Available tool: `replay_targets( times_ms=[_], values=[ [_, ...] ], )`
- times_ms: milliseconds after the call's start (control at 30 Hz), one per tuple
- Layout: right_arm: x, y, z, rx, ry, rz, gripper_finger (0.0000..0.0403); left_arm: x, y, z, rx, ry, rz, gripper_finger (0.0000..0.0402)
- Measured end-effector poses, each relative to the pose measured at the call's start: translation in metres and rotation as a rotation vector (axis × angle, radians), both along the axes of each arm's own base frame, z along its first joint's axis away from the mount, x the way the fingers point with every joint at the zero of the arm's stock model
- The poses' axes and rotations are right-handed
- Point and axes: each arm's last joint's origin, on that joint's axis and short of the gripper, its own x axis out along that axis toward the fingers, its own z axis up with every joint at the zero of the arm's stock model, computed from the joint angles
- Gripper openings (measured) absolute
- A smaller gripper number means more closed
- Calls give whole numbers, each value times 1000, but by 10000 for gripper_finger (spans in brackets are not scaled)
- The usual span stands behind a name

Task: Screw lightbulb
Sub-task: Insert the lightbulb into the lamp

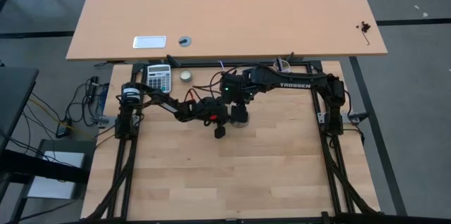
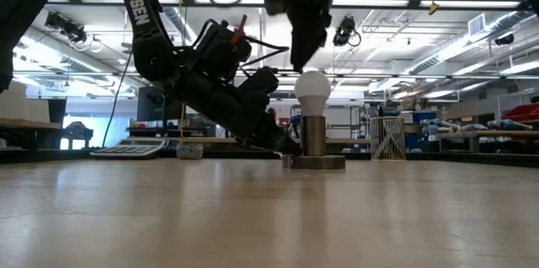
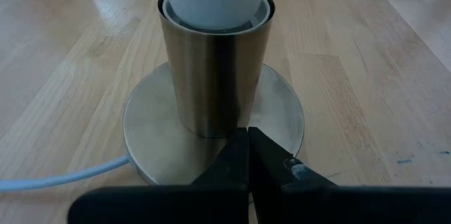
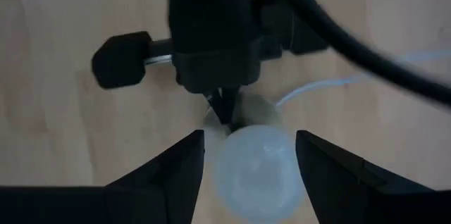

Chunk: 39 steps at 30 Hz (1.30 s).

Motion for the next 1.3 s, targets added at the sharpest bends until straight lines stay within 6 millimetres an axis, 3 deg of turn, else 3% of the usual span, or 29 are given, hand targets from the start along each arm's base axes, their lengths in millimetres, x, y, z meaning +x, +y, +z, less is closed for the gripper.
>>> replay_targets(
  times_ms=[300,633,800,1033,1167,1300],
  values=[
    [-10,1,1,-69,106,253,229,0,0,0,0,0,0,3],
    [-9,0,-16,-97,112,322,229,0,0,0,0,0,0,3],
    [-9,0,-19,-70,105,203,228,0,0,0,0,0,0,3],
    [-9,-6,-20,29,73,-293,227,0,0,0,0,0,1,3],
    [-9,-9,-19,44,71,-334,227,0,0,0,-1,0,1,3],
    [-8,-10,-11,24,78,-226,227,0,0,0,-1,0,1,3]
  ],
)
